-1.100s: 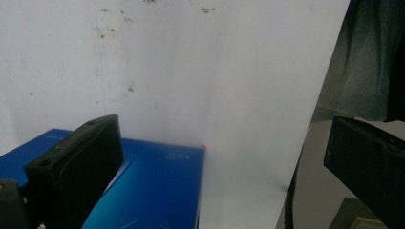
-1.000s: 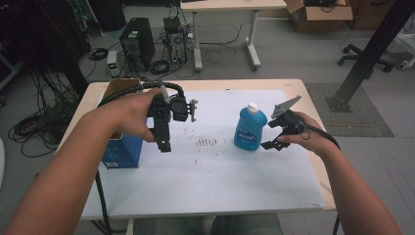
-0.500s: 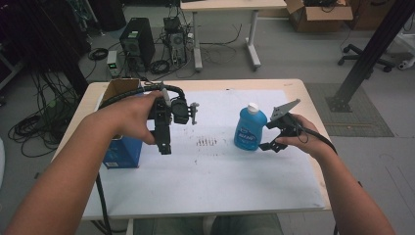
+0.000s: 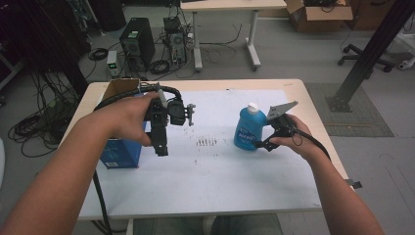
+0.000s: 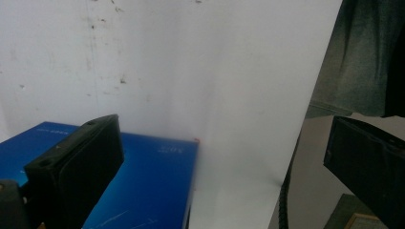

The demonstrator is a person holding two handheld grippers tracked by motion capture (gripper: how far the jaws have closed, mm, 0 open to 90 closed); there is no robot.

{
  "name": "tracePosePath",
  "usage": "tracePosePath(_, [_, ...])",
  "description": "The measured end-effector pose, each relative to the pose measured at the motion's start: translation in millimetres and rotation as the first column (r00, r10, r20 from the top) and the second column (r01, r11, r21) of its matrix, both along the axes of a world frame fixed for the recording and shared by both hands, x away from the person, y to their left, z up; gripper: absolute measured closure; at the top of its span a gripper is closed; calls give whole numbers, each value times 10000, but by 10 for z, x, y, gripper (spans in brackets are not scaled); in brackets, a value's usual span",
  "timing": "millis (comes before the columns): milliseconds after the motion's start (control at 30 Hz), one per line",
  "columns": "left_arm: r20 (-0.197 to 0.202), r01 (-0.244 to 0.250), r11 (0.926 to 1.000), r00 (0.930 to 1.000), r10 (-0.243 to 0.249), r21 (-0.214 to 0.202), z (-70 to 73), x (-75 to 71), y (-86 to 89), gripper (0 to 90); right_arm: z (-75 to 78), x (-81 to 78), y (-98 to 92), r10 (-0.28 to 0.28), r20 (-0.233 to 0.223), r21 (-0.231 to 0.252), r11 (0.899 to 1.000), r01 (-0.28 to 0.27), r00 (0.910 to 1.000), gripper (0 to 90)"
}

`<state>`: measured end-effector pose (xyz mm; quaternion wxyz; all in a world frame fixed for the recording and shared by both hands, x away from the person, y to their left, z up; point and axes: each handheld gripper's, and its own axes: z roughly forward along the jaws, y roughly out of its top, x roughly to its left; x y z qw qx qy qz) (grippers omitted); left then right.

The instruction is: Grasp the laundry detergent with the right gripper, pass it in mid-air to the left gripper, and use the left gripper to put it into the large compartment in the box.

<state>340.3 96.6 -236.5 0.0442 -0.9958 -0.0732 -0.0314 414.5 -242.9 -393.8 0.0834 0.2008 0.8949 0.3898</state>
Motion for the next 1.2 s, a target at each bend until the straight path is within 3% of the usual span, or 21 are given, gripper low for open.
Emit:
tracePosePath(567, [-85,-15,10000,10000,15,-15,-39,3,29,2,-124,15,55,-124,287,837,9964,99,9995,24])
tracePosePath(1000, [-124,-3,10000,9999,3,8,-62,15,27,2,-197,-4,57,-387,429,1519,9879,318,9983,23])
tracePosePath(1200, [-104,-16,10000,9999,16,-5,-71,16,30,2,-200,-11,52,-549,537,1617,9858,456,9970,40])
